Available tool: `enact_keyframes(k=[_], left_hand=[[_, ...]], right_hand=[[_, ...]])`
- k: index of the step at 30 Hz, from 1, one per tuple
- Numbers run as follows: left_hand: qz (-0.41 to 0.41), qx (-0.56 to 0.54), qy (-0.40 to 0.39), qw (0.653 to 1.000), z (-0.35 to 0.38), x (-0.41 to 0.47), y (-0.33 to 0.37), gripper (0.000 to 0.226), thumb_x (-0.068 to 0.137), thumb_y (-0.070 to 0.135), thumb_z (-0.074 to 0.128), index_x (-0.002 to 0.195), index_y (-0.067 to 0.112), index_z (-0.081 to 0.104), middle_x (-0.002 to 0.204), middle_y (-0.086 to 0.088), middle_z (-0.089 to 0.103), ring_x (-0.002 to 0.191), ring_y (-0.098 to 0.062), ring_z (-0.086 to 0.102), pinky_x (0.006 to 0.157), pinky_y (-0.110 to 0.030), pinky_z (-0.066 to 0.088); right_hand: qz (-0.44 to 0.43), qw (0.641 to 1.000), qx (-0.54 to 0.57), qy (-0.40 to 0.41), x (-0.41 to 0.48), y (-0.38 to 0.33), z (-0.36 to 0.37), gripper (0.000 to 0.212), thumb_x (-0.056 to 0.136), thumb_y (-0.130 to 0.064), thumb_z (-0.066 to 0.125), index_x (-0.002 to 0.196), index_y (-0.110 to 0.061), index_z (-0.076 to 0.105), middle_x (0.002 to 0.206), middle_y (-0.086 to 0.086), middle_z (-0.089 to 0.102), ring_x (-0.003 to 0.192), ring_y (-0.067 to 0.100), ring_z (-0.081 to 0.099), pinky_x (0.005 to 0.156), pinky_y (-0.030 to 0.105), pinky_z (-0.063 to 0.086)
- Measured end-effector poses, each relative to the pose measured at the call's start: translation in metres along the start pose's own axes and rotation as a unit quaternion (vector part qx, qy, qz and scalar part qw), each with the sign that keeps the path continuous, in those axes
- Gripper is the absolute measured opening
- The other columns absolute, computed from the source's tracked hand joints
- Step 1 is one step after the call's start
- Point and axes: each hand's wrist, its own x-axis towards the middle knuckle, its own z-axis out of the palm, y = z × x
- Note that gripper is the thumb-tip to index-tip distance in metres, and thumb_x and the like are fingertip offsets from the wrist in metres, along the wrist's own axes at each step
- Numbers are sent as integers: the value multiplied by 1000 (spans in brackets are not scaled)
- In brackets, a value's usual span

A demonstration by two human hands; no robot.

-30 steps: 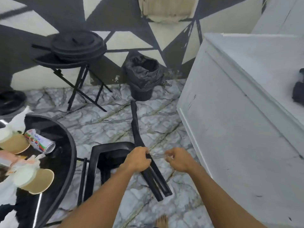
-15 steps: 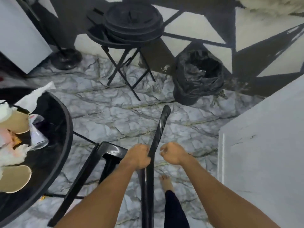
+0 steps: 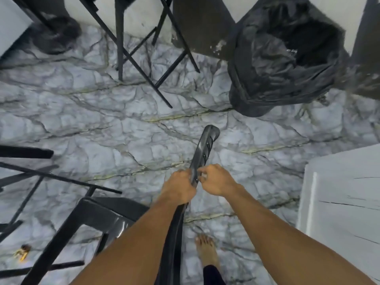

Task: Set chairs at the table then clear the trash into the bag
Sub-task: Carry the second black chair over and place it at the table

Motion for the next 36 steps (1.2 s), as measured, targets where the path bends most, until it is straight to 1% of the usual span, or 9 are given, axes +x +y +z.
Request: enact_keyframes(k=[4, 9, 13, 21, 27, 29, 31, 33, 36], left_hand=[[-15, -59, 45, 997, 23, 50, -15, 44, 93, 36, 58, 132, 16, 52, 130, -12, 60, 122, -34, 55, 97, -44, 49], [-31, -128, 34, 991, 41, 89, -22, 17, 97, 28, 58, 110, 17, 58, 103, -8, 68, 98, -30, 64, 81, -40, 53], [-50, -137, 51, 988, 42, 99, -15, 18, 96, 21, 57, 110, 9, 61, 104, -10, 66, 96, -30, 63, 73, -34, 47], [-49, -203, 100, 973, 30, 58, -14, 8, 93, 11, 57, 98, 10, 64, 93, -5, 66, 89, -27, 62, 69, -28, 42], [-39, -261, 132, 956, 6, -16, -19, 21, 96, 7, 57, 113, 16, 64, 98, 1, 71, 87, -13, 66, 59, -13, 47], [-42, -278, 135, 950, 3, -39, -21, 22, 96, 9, 58, 116, 18, 65, 99, 2, 72, 85, -8, 67, 66, -22, 54], [-43, -301, 143, 942, 3, -58, -24, 23, 96, 8, 59, 114, 20, 66, 96, 5, 73, 83, -4, 69, 74, -30, 59], [-42, -319, 151, 935, 1, -73, -24, 22, 94, 6, 61, 110, 20, 67, 94, 7, 74, 81, 1, 69, 74, -26, 59], [-49, -324, 151, 933, -2, -92, -22, 21, 92, 6, 64, 105, 22, 66, 95, 6, 73, 83, -2, 69, 72, -20, 58]], right_hand=[[-29, 997, -44, 63, 64, 16, 6, 28, 94, -22, 55, 118, -12, 66, 117, 14, 60, 112, 34, 57, 89, 44, 52], [-64, 978, -171, 104, 101, 32, 8, 45, 95, -37, 56, 138, -22, 55, 140, 10, 38, 135, 31, 32, 110, 50, 35], [-103, 963, -234, 91, 110, 41, 9, 49, 95, -42, 56, 141, -24, 51, 149, 9, 31, 145, 31, 19, 117, 51, 23], [-164, 950, -249, 95, 92, 34, -7, 53, 101, -47, 45, 150, -27, 41, 167, 7, 9, 155, 28, -2, 124, 52, 7], [-200, 936, -262, 121, 62, -6, -37, 75, 93, -69, 41, 155, -27, 31, 168, 10, -4, 154, 23, -15, 124, 50, -7], [-183, 945, -238, 131, 52, -18, -47, 89, 83, -78, 47, 155, -30, 27, 168, 8, -4, 154, 25, -14, 125, 52, -4], [-156, 967, -156, 129, 41, -30, -55, 94, 72, -81, 58, 150, -35, 32, 163, 4, 13, 152, 29, 4, 123, 55, 15], [-155, 975, -96, 129, 31, -39, -57, 81, 67, -75, 70, 132, -35, 43, 140, 1, 32, 136, 29, 26, 111, 54, 35], [-210, 961, -42, 173, 19, -41, -46, 62, 67, -59, 80, 112, -29, 51, 120, -2, 36, 118, 23, 33, 102, 47, 41]])
